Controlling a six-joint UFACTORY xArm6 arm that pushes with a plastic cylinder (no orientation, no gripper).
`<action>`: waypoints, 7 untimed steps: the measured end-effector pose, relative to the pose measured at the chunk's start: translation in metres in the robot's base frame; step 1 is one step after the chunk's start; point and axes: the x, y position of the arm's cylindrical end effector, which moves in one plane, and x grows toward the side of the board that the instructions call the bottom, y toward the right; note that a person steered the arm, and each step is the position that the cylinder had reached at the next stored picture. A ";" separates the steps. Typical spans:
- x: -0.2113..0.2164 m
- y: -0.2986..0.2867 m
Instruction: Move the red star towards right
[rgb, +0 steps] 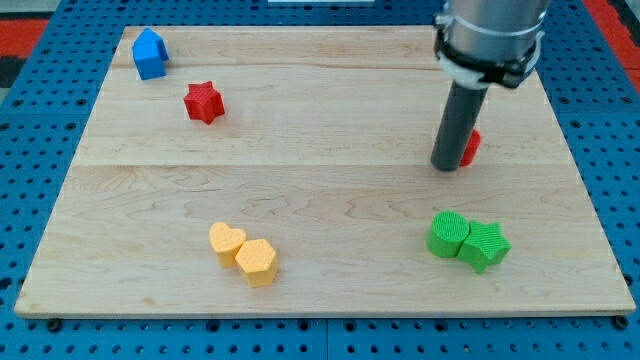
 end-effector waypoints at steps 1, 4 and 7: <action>-0.015 0.028; -0.014 -0.329; -0.076 -0.356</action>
